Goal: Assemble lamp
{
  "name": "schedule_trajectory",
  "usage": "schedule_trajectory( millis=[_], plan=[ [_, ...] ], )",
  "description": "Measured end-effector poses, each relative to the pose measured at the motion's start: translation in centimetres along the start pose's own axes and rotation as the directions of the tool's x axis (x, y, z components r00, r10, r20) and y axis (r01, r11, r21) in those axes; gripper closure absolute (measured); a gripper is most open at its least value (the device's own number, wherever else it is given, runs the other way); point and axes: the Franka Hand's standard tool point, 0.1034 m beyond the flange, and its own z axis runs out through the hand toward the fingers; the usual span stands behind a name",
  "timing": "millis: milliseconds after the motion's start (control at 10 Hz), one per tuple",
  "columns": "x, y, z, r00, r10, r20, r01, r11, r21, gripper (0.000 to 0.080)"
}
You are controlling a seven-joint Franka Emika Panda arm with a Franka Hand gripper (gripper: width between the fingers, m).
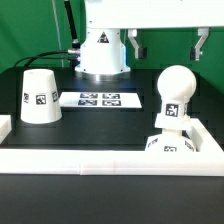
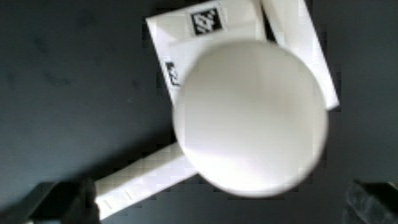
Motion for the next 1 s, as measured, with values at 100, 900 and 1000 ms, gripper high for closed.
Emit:
schedule_trajectory(
  millis=[100, 900, 1000],
  plan=[
    [-0.6, 1.3, 0.0, 0.994, -0.105, 0.018, 0.105, 0.994, -0.007, 0.0100],
    [-0.7, 2.8, -0.1, 0.979, -0.199, 0.039, 0.199, 0.980, -0.001, 0.0100],
    [-0.7, 2.9, -0.1, 0.979, -0.198, 0.039, 0.198, 0.980, -0.001, 0.0100]
  ],
)
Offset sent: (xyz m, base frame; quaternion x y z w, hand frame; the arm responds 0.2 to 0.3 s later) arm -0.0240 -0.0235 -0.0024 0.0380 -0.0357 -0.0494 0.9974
